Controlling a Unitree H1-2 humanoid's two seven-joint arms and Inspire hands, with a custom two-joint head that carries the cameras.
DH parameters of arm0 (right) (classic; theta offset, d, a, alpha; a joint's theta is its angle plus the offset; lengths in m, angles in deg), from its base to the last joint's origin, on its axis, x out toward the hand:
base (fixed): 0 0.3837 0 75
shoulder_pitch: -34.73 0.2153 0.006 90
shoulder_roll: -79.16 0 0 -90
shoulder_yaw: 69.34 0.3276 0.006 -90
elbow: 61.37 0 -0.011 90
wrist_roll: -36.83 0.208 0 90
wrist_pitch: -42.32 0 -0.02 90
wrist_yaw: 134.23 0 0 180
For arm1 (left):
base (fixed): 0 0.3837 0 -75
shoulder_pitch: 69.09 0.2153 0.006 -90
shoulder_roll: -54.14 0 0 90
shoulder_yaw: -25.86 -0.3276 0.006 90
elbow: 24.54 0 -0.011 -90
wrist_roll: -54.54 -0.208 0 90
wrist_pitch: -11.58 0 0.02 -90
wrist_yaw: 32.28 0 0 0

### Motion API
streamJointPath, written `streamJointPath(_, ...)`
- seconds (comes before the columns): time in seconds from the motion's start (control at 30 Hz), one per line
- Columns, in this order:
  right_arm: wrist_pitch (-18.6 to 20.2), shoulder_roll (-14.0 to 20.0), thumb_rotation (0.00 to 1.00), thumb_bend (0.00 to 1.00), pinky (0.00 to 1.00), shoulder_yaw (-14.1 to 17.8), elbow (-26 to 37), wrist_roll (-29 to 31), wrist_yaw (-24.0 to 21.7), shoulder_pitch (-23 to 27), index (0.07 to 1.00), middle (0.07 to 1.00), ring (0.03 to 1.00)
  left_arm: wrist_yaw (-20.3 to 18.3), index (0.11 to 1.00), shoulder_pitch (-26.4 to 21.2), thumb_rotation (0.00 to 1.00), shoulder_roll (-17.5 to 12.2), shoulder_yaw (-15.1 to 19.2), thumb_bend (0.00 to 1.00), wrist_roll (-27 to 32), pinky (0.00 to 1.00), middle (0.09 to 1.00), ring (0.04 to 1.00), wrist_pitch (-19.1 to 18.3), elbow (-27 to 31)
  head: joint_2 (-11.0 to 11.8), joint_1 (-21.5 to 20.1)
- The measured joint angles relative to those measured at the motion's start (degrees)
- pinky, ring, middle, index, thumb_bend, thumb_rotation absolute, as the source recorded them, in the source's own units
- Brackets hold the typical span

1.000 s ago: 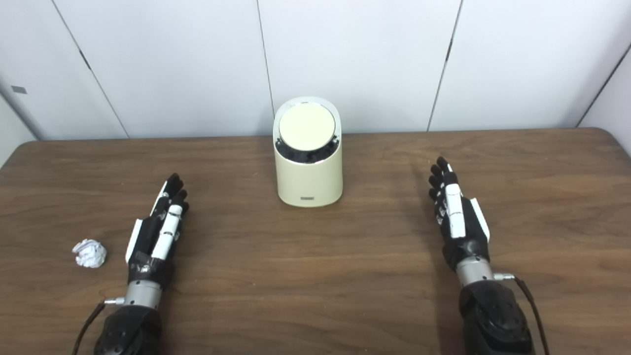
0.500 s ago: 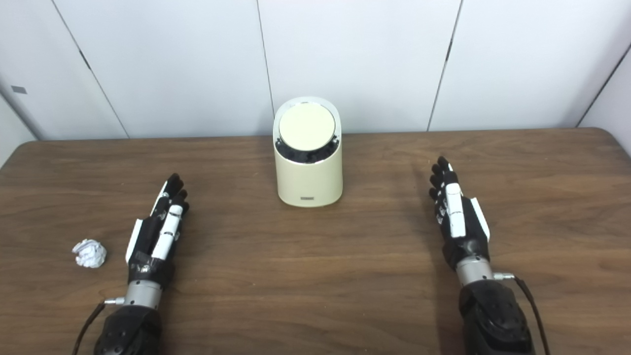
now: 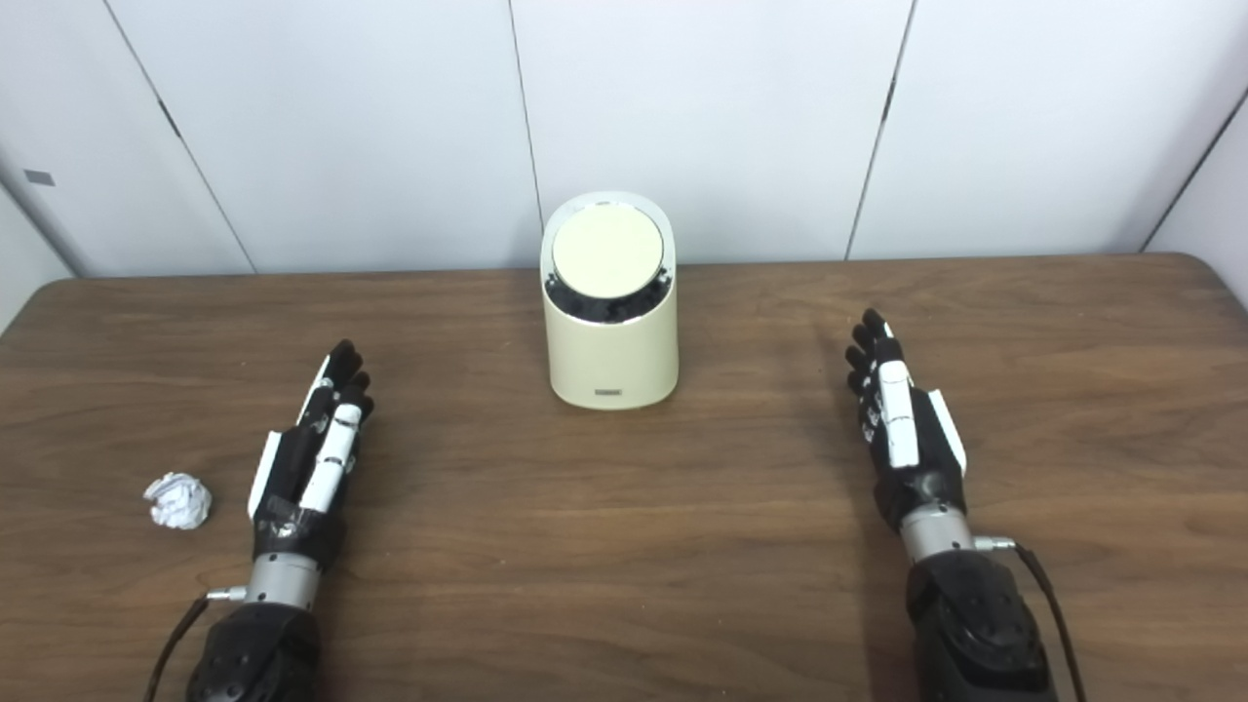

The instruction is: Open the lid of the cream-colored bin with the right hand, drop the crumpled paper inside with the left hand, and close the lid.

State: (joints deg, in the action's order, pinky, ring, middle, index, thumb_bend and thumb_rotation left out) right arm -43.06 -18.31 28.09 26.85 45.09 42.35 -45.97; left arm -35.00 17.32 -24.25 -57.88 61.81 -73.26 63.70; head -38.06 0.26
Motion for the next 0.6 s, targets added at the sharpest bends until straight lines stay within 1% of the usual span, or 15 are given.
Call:
streamJointPath(0.1,0.0,1.2,0.99,0.55,0.99,-0.3,-0.1,-0.6,-0.2,1.0,0.956,0.967,0.951,0.1,1.0,0.0,0.66,0.1,0.2,0.3,0.1,1.0,1.0,1.0,0.0,0.0,0.4,0.3)
streamJointPath(0.13,0.1,1.7,0.94,0.54,0.99,-0.5,0.1,-1.0,-0.3,1.5,0.958,0.969,0.955,0.1,1.0,0.0,0.69,0.1,0.2,0.3,0.1,1.0,1.0,1.0,0.0,0.0,0.4,0.4)
streamJointPath(0.17,0.2,2.0,0.93,0.54,0.99,-0.6,0.4,-1.2,-0.4,1.9,0.959,0.969,0.957,0.1,1.0,0.0,0.7,0.1,0.2,0.3,0.0,1.0,1.0,1.0,0.0,0.0,0.4,0.4)
streamJointPath(0.23,0.7,2.5,0.81,0.53,0.97,-1.0,0.9,-1.7,-0.5,3.0,0.958,0.968,0.952,0.1,1.0,0.0,0.75,0.1,0.2,0.28,0.0,1.0,1.0,1.0,0.0,0.0,0.4,0.1)
streamJointPath(0.3,1.1,2.8,0.73,0.51,0.96,-1.5,1.4,-2.4,-0.5,4.3,0.957,0.966,0.945,0.1,1.0,0.0,0.79,0.1,0.2,0.27,0.0,1.0,1.0,1.0,0.1,0.0,0.4,-0.1)
streamJointPath(0.33,1.6,2.9,0.68,0.5,0.94,-1.9,1.7,-2.7,-0.6,5.1,0.954,0.964,0.938,0.1,1.0,0.0,0.8,0.1,0.2,0.27,0.0,1.0,1.0,1.0,0.1,0.0,0.4,-0.1)
streamJointPath(0.37,2.3,3.0,0.64,0.49,0.93,-2.3,1.9,-3.1,-0.7,5.9,0.953,0.963,0.934,0.1,1.0,0.0,0.8,0.1,0.2,0.28,0.0,1.0,1.0,1.0,0.1,0.0,0.4,-0.1)
streamJointPath(0.4,3.0,3.1,0.58,0.51,0.93,-2.8,2.3,-3.7,-0.7,6.6,0.96,0.969,0.946,0.1,1.0,0.0,0.8,0.1,0.1,0.29,0.0,1.0,1.0,1.0,0.1,0.0,0.8,0.0)
streamJointPath(0.43,4.0,3.3,0.55,0.52,0.94,-3.3,2.7,-4.6,-0.7,7.5,0.965,0.973,0.956,0.1,1.0,0.1,0.78,0.1,0.1,0.3,-0.1,1.0,1.0,1.0,0.1,0.0,1.0,-0.1)
streamJointPath(0.5,5.3,3.9,0.53,0.54,0.93,-4.2,3.1,-6.1,-0.8,9.0,0.968,0.974,0.962,0.2,1.0,0.1,0.77,0.1,0.1,0.31,-0.2,1.0,1.0,1.0,0.1,0.1,1.1,-0.2)
streamJointPath(0.6,6.3,5.1,0.56,0.59,0.95,-5.0,3.2,-8.6,-0.9,11.0,0.97,0.979,0.971,0.3,1.0,0.1,0.75,0.2,0.1,0.3,-0.3,1.0,1.0,1.0,0.1,0.1,1.4,-0.3)
